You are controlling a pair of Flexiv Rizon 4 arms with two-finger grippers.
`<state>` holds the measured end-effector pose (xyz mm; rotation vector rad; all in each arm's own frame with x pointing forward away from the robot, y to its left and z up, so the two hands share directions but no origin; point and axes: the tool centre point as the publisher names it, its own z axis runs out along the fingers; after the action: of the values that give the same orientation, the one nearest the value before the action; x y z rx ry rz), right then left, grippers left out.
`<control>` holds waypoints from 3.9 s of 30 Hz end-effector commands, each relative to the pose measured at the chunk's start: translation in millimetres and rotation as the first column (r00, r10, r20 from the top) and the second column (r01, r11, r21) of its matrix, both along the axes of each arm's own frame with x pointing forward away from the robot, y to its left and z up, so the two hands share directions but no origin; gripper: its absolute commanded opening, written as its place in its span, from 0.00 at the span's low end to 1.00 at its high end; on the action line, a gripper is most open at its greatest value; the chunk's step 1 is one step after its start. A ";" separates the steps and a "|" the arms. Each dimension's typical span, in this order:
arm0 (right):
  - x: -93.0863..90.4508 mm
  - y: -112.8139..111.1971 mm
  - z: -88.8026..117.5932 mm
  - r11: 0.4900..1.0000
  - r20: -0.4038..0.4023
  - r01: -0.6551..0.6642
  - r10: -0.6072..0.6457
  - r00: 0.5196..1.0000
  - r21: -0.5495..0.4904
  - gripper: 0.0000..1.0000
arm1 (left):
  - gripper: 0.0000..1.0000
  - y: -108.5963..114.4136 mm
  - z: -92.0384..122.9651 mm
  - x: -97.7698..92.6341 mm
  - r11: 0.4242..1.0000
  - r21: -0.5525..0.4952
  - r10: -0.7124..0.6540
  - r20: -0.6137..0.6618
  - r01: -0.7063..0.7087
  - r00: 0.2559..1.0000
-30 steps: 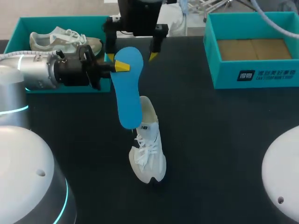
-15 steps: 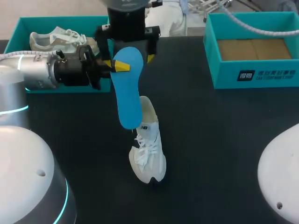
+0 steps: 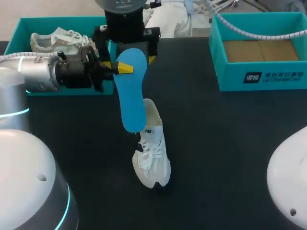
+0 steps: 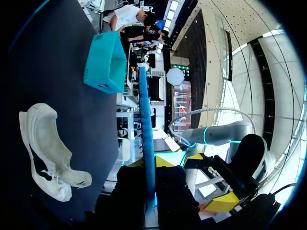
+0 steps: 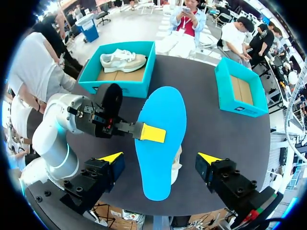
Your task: Take the shoe out of the shoebox, open the shoe tongue, remove and reinsert the insole, then place the shoe into the shoebox
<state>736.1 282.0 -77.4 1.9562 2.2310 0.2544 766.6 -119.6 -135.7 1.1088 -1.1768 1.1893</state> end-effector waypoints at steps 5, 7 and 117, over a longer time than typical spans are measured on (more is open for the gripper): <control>-0.4 -18.4 -14.2 0.953 0.062 0.009 -0.029 0.998 0.302 1.00 | 0.00 0.5 0.2 -1.3 1.000 0.000 0.003 0.001 -0.003 1.000; -0.3 -21.9 -18.1 0.921 0.074 0.004 -0.036 0.997 0.390 1.00 | 0.00 0.5 0.2 -1.3 1.000 0.000 0.003 0.001 -0.003 1.000; 5.1 -66.3 -59.7 0.208 0.031 -0.085 0.249 0.968 0.974 1.00 | 0.00 8.6 7.1 -3.1 0.990 -0.004 -0.116 0.516 0.138 0.849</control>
<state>740.8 212.8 -136.8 2.0884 2.6082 2.1421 757.8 -116.4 -131.5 0.9344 -1.3797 1.3266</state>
